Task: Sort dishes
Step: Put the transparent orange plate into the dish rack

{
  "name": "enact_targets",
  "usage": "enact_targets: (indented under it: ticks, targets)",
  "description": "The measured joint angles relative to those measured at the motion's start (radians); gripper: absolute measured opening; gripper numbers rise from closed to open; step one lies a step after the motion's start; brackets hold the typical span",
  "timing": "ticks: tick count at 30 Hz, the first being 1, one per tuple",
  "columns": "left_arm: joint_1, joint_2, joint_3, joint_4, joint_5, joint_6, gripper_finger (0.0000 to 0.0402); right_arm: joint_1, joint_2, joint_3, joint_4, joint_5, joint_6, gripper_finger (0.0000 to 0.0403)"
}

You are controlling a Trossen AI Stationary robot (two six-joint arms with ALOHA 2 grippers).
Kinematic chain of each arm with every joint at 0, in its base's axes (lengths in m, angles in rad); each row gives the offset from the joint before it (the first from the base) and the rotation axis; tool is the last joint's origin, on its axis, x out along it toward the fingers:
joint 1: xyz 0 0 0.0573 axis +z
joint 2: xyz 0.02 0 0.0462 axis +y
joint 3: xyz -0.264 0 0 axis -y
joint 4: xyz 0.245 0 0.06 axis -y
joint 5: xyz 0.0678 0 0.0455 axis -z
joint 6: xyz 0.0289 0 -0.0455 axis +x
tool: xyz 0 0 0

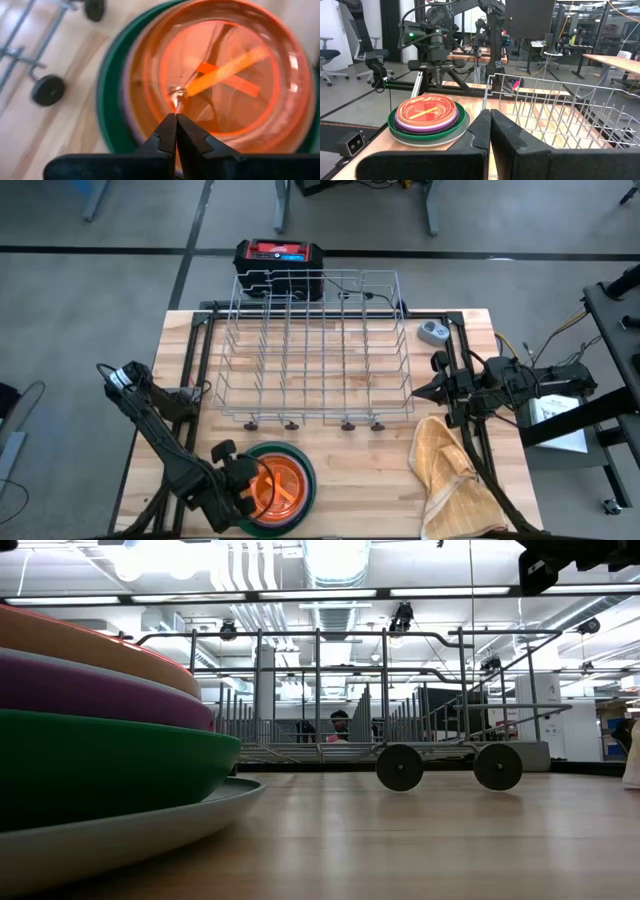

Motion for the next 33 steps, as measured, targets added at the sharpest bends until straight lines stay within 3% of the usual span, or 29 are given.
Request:
enact_targets:
  ticks: [20,33]
  targets:
    - [0.055,0.002,0.002,-0.004,0.095,-0.275,0.0000,0.000,0.000,0.000,0.002,0.000,0.012,0.0002]
    - [0.070,0.032,0.002,0.009,0.123,-0.284,0.0034,0.000,0.000,0.000,0.000,-0.001,0.030,0.0002]
